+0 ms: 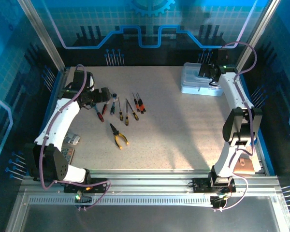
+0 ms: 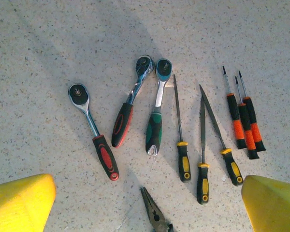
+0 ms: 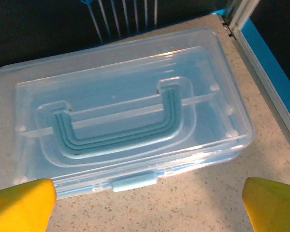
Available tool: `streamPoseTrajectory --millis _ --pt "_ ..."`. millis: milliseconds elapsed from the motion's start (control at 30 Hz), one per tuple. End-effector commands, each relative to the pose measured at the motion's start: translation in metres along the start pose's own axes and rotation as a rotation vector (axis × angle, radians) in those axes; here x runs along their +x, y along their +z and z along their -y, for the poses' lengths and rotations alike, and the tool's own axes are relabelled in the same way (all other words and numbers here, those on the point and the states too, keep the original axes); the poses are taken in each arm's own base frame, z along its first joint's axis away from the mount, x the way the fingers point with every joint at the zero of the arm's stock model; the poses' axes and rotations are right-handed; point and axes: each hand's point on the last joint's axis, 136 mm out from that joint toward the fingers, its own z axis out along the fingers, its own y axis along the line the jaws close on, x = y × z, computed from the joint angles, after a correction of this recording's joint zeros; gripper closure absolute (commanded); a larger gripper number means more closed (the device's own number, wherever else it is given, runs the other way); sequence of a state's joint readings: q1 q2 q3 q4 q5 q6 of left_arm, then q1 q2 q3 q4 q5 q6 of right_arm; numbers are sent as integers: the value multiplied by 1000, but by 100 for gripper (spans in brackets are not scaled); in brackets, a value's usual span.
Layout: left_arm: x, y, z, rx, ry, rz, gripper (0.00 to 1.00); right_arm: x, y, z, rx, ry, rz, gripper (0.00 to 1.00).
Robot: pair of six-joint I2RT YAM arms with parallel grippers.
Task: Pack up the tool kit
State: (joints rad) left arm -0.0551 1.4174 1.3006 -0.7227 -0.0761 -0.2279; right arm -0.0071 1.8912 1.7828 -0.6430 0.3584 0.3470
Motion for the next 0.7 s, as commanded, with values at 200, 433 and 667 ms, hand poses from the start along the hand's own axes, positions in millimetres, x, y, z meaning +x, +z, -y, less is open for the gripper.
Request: streamPoseTrajectory --millis 200,433,667 --pt "18 6 2 29 9 -55 1 -11 3 -28 -20 -54 66 0" --pt "20 7 1 22 21 -62 1 1 24 -61 -51 -100 62 0" --pt "20 8 0 12 31 -71 1 -15 51 -48 41 -53 72 0"
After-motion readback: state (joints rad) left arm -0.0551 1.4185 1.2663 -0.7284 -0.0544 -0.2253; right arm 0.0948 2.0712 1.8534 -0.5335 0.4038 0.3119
